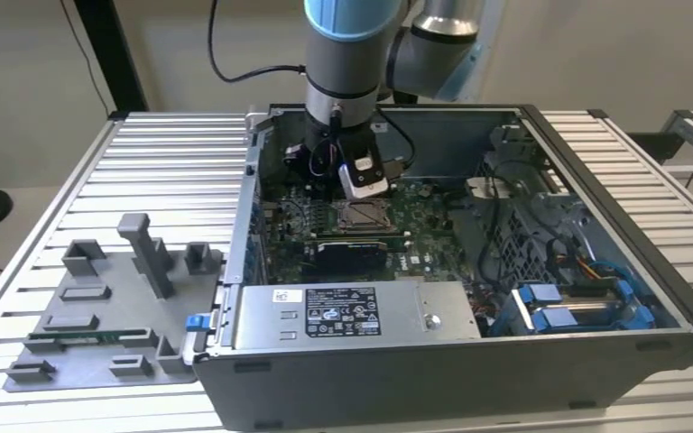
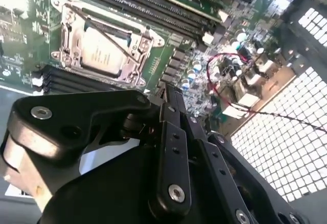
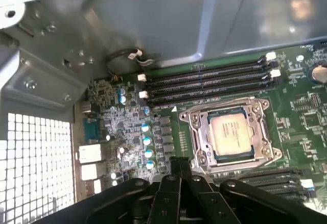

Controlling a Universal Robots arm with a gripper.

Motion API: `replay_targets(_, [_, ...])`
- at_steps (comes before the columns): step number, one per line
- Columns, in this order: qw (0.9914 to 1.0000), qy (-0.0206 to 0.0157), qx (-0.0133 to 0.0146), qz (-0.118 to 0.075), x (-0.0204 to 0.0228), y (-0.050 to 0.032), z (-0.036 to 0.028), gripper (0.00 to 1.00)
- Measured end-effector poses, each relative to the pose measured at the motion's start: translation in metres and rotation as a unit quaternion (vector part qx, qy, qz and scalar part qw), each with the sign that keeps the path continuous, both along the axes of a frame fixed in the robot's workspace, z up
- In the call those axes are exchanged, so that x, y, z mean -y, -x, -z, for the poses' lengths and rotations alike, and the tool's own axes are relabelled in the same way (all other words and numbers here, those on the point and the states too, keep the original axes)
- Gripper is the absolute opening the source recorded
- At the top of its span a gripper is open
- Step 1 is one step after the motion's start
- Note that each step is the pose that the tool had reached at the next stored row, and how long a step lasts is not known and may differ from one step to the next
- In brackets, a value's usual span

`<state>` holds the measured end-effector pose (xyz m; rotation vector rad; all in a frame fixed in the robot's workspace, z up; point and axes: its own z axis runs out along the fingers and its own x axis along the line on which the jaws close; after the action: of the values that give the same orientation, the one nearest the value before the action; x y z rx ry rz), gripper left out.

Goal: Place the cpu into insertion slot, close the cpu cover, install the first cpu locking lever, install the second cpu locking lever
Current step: 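Install the second cpu locking lever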

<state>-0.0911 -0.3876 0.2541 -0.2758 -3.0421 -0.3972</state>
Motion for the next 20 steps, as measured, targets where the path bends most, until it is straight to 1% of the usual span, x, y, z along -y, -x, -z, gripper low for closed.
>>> replay_targets(3, [0.99994, 0.0108, 0.0000, 0.000, 0.0041, 0.0002, -0.0003, 0.00])
replay_targets(4, [0.99991, 0.0132, 0.0000, 0.000, 0.0049, 0.0002, -0.0012, 0.00])
replay_targets(5, [0.99990, 0.0138, -0.0001, 0.000, 0.0051, 0.0002, -0.0048, 0.00])
replay_targets(6, [0.99991, 0.0137, 0.0000, 0.000, 0.0051, 0.0002, -0.0093, 0.00])
replay_targets(8, [0.99989, 0.0146, 0.0000, 0.000, 0.0064, 0.0001, -0.0168, 0.00])
replay_targets(9, [0.99987, 0.0160, 0.0000, 0.000, 0.0075, 0.0001, -0.0192, 0.00])
replay_targets(10, [0.99982, 0.0191, 0.0001, 0.000, 0.0092, 0.0001, -0.0201, 0.00])
replay_targets(11, [0.99973, 0.0233, -0.0001, 0.000, 0.0108, -0.0003, -0.0206, 0.00])
replay_targets(12, [0.99959, 0.0285, -0.0003, 0.000, 0.0119, -0.0012, -0.0208, 0.00])
replay_targets(13, [0.99946, 0.0328, -0.0006, 0.000, 0.0129, -0.0034, -0.0209, 0.00])
replay_targets(14, [0.99941, 0.0343, -0.0009, 0.000, 0.0144, -0.0067, -0.0210, 0.00])
replay_targets(15, [0.99940, 0.0345, -0.0010, 0.000, 0.0151, -0.0111, -0.0208, 0.00])
replay_targets(18, [0.99940, 0.0346, -0.0008, -0.003, 0.0155, -0.0194, -0.0198, 0.00])
replay_targets(20, [0.99939, 0.0346, -0.0003, -0.005, 0.0154, -0.0228, -0.0182, 0.00])
